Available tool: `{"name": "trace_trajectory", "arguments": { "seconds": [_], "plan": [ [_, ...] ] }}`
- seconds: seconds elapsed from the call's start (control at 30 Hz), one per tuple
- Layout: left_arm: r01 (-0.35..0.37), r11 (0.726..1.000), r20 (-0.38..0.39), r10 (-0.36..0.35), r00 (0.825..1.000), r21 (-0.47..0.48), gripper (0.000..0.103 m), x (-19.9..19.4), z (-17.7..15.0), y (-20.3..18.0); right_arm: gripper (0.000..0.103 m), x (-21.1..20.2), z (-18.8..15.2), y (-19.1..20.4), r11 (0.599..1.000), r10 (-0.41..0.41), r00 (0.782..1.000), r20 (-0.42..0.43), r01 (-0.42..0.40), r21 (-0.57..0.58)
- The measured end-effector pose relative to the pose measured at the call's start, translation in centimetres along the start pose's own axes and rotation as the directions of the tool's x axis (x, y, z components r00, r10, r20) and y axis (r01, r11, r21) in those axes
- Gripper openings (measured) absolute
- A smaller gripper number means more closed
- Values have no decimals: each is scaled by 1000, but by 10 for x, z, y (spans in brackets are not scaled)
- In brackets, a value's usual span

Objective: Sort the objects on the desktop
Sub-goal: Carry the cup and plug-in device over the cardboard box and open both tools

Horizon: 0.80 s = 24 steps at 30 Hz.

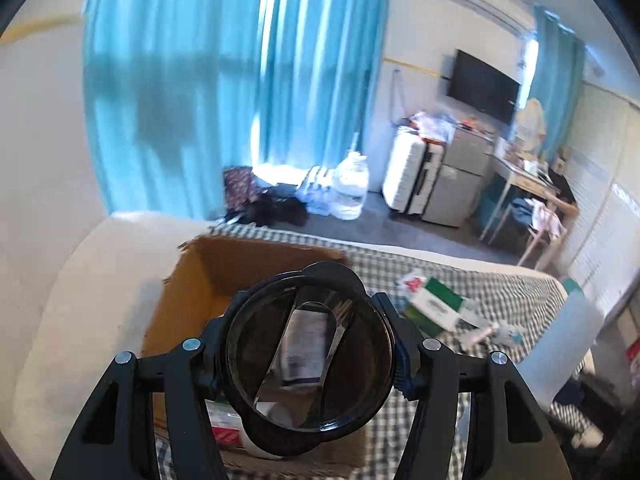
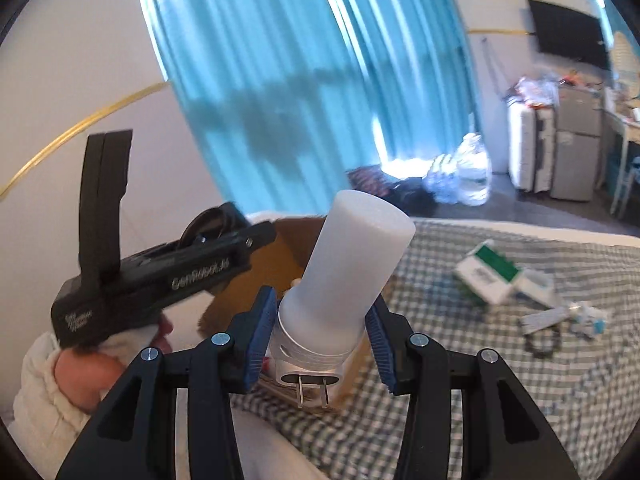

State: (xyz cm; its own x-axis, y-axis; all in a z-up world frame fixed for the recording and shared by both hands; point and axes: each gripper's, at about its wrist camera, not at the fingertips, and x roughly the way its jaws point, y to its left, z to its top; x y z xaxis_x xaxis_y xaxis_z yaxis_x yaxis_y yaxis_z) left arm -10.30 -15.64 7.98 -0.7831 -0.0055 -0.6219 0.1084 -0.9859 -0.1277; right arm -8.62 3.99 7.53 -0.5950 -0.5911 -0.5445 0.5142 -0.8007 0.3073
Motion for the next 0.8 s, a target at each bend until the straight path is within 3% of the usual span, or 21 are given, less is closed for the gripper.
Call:
{"name": "trace_trajectory", "arguments": {
  "seconds": [0.17, 0.47, 0.53, 0.57, 0.6, 0.63, 0.8],
  "plan": [
    [-52, 999, -57, 51, 997, -14, 62, 43, -2, 41, 45, 54, -11, 8, 999, 32, 994, -103, -34, -24],
    [-67, 997, -186, 58, 981, -46, 62, 125, -21, 82, 45, 131, -27, -5, 999, 33, 974, -225, -38, -18],
    [-64, 997, -208, 53, 977, -45, 66, 136, -23, 83, 70, 137, -27, -9, 998, 56, 972, -227, -59, -5],
    [-67, 997, -216, 56, 975, -42, 75, 141, -24, 84, 75, 137, -27, -11, 998, 64, 974, -217, -65, 1],
    [-79, 996, -218, 69, 973, -39, 86, 145, -23, 85, 76, 134, -27, -14, 998, 64, 979, -194, -64, 6],
    [-102, 994, -214, 93, 972, -33, 89, 147, -22, 84, 76, 131, -27, -16, 998, 64, 982, -179, -63, 10],
    [-147, 989, -220, 137, 966, -28, 92, 141, -21, 77, 77, 111, -30, -43, 997, 48, 989, -138, -39, 68]
  ]
}}
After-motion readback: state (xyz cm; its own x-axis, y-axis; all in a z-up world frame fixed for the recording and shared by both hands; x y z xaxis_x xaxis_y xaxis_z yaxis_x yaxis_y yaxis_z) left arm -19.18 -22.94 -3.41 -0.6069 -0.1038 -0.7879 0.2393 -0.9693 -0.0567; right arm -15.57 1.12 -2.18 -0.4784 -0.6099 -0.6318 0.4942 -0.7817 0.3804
